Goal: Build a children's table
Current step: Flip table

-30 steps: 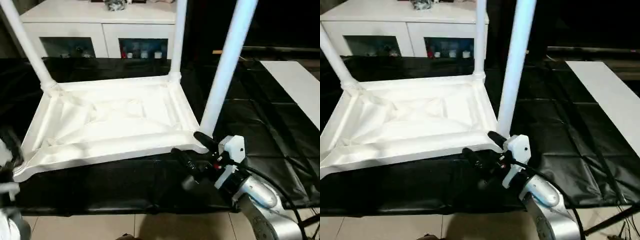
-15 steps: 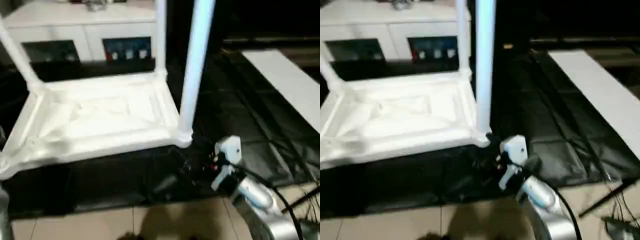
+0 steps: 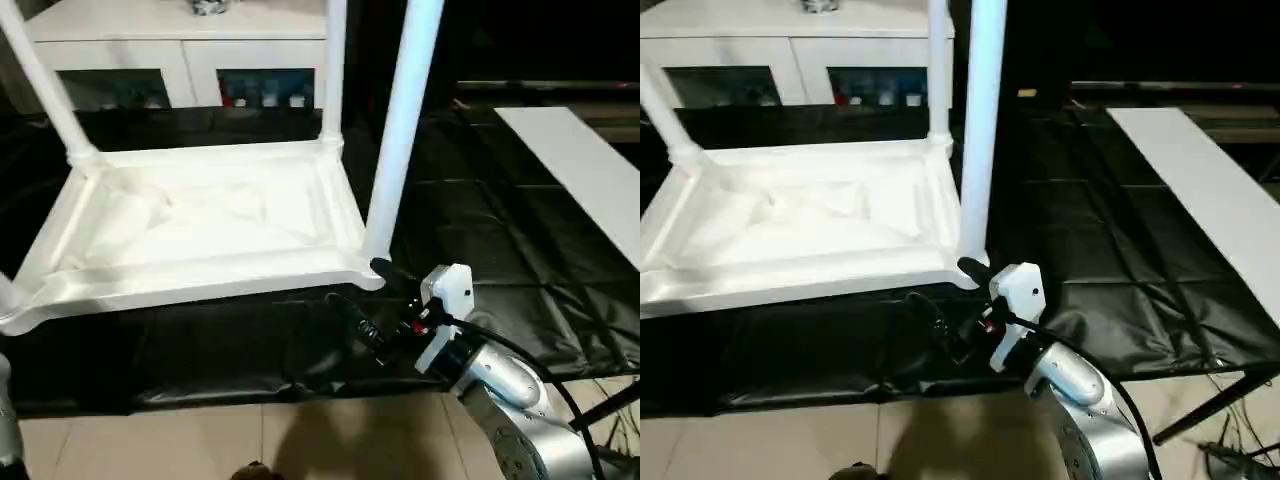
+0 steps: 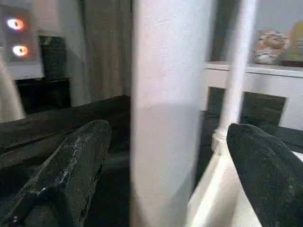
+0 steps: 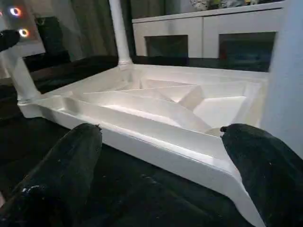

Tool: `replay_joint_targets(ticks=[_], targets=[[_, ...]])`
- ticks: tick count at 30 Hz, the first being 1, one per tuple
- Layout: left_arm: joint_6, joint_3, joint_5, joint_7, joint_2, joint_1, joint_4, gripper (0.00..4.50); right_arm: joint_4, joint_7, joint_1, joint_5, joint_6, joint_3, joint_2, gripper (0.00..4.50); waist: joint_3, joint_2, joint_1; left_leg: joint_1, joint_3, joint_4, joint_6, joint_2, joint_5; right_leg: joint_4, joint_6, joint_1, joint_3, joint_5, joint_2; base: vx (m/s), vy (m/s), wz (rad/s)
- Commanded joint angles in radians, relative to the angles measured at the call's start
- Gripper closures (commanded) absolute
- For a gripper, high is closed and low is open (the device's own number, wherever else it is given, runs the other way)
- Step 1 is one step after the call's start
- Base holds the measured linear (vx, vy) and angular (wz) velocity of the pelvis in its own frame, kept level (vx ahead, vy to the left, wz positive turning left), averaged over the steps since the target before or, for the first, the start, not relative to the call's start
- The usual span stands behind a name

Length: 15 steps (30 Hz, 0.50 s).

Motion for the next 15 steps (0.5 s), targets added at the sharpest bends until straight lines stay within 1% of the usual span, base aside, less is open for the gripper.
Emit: replay_joint_targets(ticks=[1,2,3,4,5,6,7,8,9,10,11,12,13,14,15], targets=[[0.000,-0.023,-0.009,-0.051,0.024,-0.036,0.047,0.08,0.023,-0.009,-0.028,-0.009,-0.005,-0.003,0.006,0.00,-0.043,0.018,-0.005,0.013,-0.036,-0.121,-0.068,0.081,-0.489,-0.093,-0.133,0.001,0.064,-0.285,-0.084,0.000,0.000,0.00],[0.000,-0.023,-0.009,-0.051,0.024,-0.036,0.047,0.08,0.023,-0.009,-0.028,-0.009,-0.005,-0.003,0.006,0.00,-0.043,0.020,-0.003,0.015,-0.035,-0.121,-0.064,0.080,-0.477,-0.092,-0.136,-0.001,0.065,-0.271,-0.083,0.000,0.000,0.00],[0.004,-0.032,0.002,-0.050,0.038,-0.063,0.085,0.08,0.029,-0.012,-0.036,-0.013,-0.006,-0.002,0.010,0.00,-0.046,0.019,-0.005,0.011,-0.033,-0.120,-0.056,0.081,-0.438,-0.087,-0.148,0.005,0.064,-0.221,-0.083,0.000,0.000,0.00],[0.005,-0.039,0.010,-0.046,0.049,-0.082,0.115,0.08,0.033,-0.014,-0.042,-0.016,-0.006,-0.001,0.013,0.00,-0.050,0.020,-0.001,0.013,-0.029,-0.116,-0.049,0.079,-0.400,-0.083,-0.153,0.006,0.062,-0.169,-0.079,0.000,0.000,0.00],[0.005,-0.039,0.010,-0.046,0.049,-0.082,0.115,0.08,0.033,-0.014,-0.042,-0.016,-0.006,-0.001,0.013,0.00,-0.052,0.019,0.001,0.017,-0.026,-0.114,-0.043,0.079,-0.385,-0.082,-0.156,0.004,0.062,-0.143,-0.078,0.000,0.000,0.00],[0.014,-0.044,0.018,-0.037,0.060,-0.105,0.147,0.08,0.034,-0.013,-0.048,-0.014,-0.003,0.001,0.014,0.00,-0.054,0.020,0.002,0.016,-0.022,-0.112,-0.033,0.082,-0.344,-0.076,-0.170,0.008,0.062,-0.084,-0.077,0.052,-0.018,0.07],[0.019,-0.039,0.010,-0.032,0.068,-0.136,0.184,0.08,0.036,-0.009,-0.054,-0.011,0.001,0.006,0.016,0.00,-0.060,0.024,0.004,0.016,-0.019,-0.109,-0.027,0.083,-0.289,-0.067,-0.182,0.014,0.058,-0.006,-0.074,0.058,-0.011,0.05],[0.019,-0.039,0.010,-0.032,0.069,-0.138,0.186,0.08,0.036,-0.008,-0.054,-0.011,0.001,0.006,0.016,0.00,-0.061,0.021,0.003,0.015,-0.016,-0.107,-0.023,0.081,-0.263,-0.065,-0.184,0.016,0.056,0.031,-0.071,0.058,-0.011,0.05],[0.034,-0.026,-0.011,-0.030,0.081,-0.180,0.234,0.25,0.032,0.007,-0.059,0.009,0.016,0.012,0.018,0.00,-0.066,0.021,0.005,0.016,-0.014,-0.104,-0.015,0.081,-0.208,-0.057,-0.193,0.022,0.053,0.109,-0.072,0.053,-0.003,0.03],[0.040,-0.015,-0.030,-0.032,0.089,-0.204,0.262,0.35,0.023,0.023,-0.058,0.043,0.037,0.012,0.024,0.00,-0.068,0.023,0.006,0.019,-0.012,-0.100,-0.006,0.078,-0.183,-0.054,-0.199,0.021,0.050,0.147,-0.070,0.000,0.000,0.00],[0.041,-0.010,-0.037,-0.037,0.092,-0.212,0.272,0.44,0.017,0.030,-0.056,0.060,0.047,0.011,0.026,0.00,-0.065,0.021,0.005,0.014,-0.013,-0.102,-0.001,0.079,-0.183,-0.054,-0.204,0.028,0.049,0.146,-0.074,0.000,0.000,0.00],[0.041,-0.010,-0.037,-0.037,0.092,-0.212,0.272,0.44,0.017,0.031,-0.056,0.061,0.047,0.011,0.027,0.00,-0.065,0.021,0.005,0.014,-0.012,-0.104,-0.001,0.080,-0.190,-0.054,-0.207,0.029,0.048,0.136,-0.075,0.000,0.000,0.00],[0.046,-0.009,-0.043,-0.045,0.095,-0.217,0.279,0.48,0.005,0.056,-0.050,0.086,0.061,0.016,0.021,0.00,-0.063,0.024,0.004,0.015,-0.013,-0.107,-0.004,0.084,-0.216,-0.056,-0.212,0.028,0.048,0.105,-0.076,0.000,0.000,0.00],[0.048,-0.009,-0.046,-0.054,0.100,-0.222,0.288,0.56,-0.007,0.082,-0.043,0.107,0.071,0.023,0.014,0.00,-0.062,0.024,0.004,0.016,-0.013,-0.108,-0.005,0.084,-0.236,-0.058,-0.212,0.028,0.048,0.084,-0.076,0.000,0.000,0.00],[0.048,-0.009,-0.046,-0.054,0.100,-0.222,0.288,0.68,-0.007,0.082,-0.043,0.107,0.071,0.023,0.014,0.00,-0.059,0.024,0.006,0.017,-0.013,-0.111,-0.008,0.087,-0.272,-0.062,-0.213,0.027,0.050,0.039,-0.078,0.000,0.000,0.00]])
